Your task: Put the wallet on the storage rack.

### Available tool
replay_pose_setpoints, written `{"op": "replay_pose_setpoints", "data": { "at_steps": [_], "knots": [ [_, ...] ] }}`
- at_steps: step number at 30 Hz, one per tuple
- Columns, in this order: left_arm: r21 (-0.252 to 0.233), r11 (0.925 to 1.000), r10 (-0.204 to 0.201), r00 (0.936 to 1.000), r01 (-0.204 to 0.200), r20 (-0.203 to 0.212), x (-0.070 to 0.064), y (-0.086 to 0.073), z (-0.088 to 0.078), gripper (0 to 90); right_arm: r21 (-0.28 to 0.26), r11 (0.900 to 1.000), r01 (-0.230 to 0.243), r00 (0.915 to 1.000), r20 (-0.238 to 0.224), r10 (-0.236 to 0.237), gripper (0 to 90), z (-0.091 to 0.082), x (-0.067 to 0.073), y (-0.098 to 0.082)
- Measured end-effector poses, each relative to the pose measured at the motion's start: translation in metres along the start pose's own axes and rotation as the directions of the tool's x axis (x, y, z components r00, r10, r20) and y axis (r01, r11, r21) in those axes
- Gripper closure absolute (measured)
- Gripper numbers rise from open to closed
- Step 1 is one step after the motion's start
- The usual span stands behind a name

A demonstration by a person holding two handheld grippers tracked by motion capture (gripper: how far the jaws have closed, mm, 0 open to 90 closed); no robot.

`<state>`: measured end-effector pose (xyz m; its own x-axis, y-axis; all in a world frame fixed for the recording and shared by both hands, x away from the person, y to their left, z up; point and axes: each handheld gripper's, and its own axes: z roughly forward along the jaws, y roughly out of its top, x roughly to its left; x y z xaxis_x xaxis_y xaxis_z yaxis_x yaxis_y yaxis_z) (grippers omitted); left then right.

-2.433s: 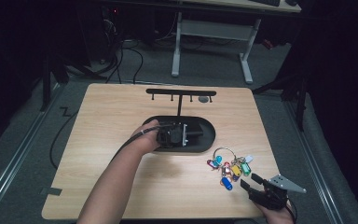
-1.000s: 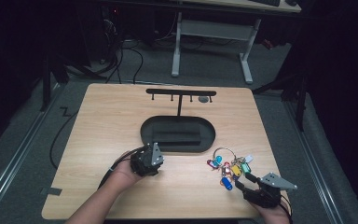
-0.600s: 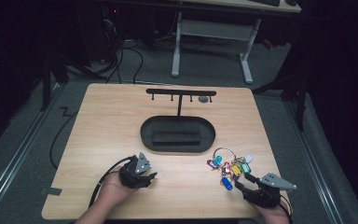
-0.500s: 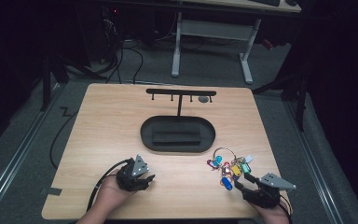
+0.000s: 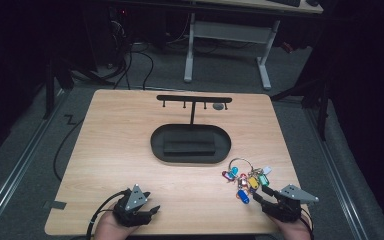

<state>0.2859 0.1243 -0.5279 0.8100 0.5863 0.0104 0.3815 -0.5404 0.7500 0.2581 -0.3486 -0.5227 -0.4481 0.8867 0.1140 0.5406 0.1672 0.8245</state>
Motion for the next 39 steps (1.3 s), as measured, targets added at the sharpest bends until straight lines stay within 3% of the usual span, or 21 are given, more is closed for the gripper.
{"op": "replay_pose_setpoints", "data": {
  "at_steps": [5,9,13,15,19,21,25,26,27,28,30,31,32,33,34,35,36,37,38,39],
  "knots": [
    [-0.016,0.9998,0.012,0.9999,-0.012,0.012,0.001,0.0,-0.001,37.1,0.003,1.0,0.017,0.9998,0.01,-0.017,57.1,-0.001,0.003,0.001],
    [-0.025,0.9997,-0.003,0.9992,0.004,0.04,0.005,-0.002,-0.002,34.3,0.006,1.0,0.022,0.9997,0.009,-0.022,59.3,0.001,0.006,0.001],
    [-0.073,0.9972,-0.011,0.999,0.014,0.043,0.01,-0.001,-0.01,34.1,0.016,1.0,0.021,0.9995,0.023,-0.021,61.4,0.003,0.009,0.006],
    [-0.099,0.9949,-0.016,0.9991,0.019,0.039,0.014,-0.002,-0.017,34.2,0.021,0.999,0.046,0.9982,0.038,-0.047,63.7,0.004,0.013,0.016],
    [-0.109,0.9936,-0.024,0.9985,0.029,0.049,0.018,-0.004,-0.021,34.4,0.058,0.996,0.07,0.9964,0.043,-0.073,66.9,0.011,0.016,0.027],
    [-0.108,0.9934,-0.032,0.9969,0.039,0.072,0.019,-0.008,-0.021,34.4,0.102,0.99,0.095,0.9923,0.07,-0.103,67.7,0.016,0.015,0.036],
    [-0.082,0.9966,0.004,0.9967,0.003,0.081,0.019,-0.013,-0.019,34.7,0.171,0.977,0.131,0.9868,0.072,-0.145,72.6,0.023,0.012,0.054],
    [-0.085,0.9964,0.004,0.9964,0.003,0.085,0.019,-0.013,-0.02,34.7,0.229,0.961,0.155,0.9824,0.066,-0.175,74.9,0.029,0.009,0.064],
    [-0.085,0.9964,0.004,0.9964,0.003,0.085,0.019,-0.013,-0.02,34.7,0.229,0.961,0.155,0.9824,0.066,-0.175,74.9,0.029,0.009,0.064],
    [-0.091,0.9958,0.004,0.9958,0.005,0.092,0.019,-0.013,-0.02,34.8,0.283,0.943,0.177,0.9794,0.045,-0.197,76.1,0.034,0.006,0.07],
    [-0.096,0.9954,0.017,0.9939,-0.007,0.109,0.017,-0.014,-0.02,35.2,0.329,0.925,0.188,0.9781,0.022,-0.207,77.1,0.038,0.003,0.075],
    [-0.096,0.9954,0.017,0.9939,-0.007,0.109,0.017,-0.014,-0.02,35.3,0.357,0.911,0.206,0.9735,0.02,-0.228,77.1,0.041,0.002,0.078],
    [-0.091,0.9957,0.027,0.9931,-0.016,0.114,0.016,-0.014,-0.019,35.3,0.357,0.911,0.206,0.9735,0.02,-0.228,77.1,0.041,0.002,0.078],
    [-0.083,0.9962,0.036,0.9927,-0.027,0.115,0.015,-0.014,-0.018,35.3,0.383,0.895,0.228,0.9674,0.014,-0.253,77.2,0.043,0.002,0.081],
    [-0.078,0.9962,0.048,0.9917,-0.039,0.119,0.013,-0.015,-0.016,35.4,0.44,0.854,0.276,0.9514,0.0,-0.308,77.1,0.047,0.003,0.087],
    [-0.078,0.9962,0.048,0.9917,-0.039,0.119,0.013,-0.015,-0.016,35.4,0.44,0.854,0.276,0.9514,0.0,-0.308,77.1,0.047,0.003,0.087],
    [-0.082,0.9956,0.056,0.9907,-0.046,0.124,0.012,-0.014,-0.016,35.5,0.494,0.809,0.318,0.9371,-0.034,-0.347,76.7,0.052,0.005,0.092],
    [-0.082,0.9956,0.056,0.9907,-0.046,0.124,0.012,-0.014,-0.016,35.6,0.494,0.809,0.318,0.9371,-0.034,-0.347,76.7,0.052,0.005,0.092],
    [-0.091,0.9945,0.065,0.9897,-0.053,0.128,0.01,-0.014,-0.016,35.8,0.541,0.762,0.356,0.9199,-0.059,-0.388,75.2,0.056,0.008,0.097],
    [-0.096,0.9938,0.068,0.989,-0.056,0.131,0.009,-0.014,-0.016,36.0,0.56,0.738,0.376,0.9111,-0.077,-0.405,75.0,0.059,0.009,0.099]
  ]
}}
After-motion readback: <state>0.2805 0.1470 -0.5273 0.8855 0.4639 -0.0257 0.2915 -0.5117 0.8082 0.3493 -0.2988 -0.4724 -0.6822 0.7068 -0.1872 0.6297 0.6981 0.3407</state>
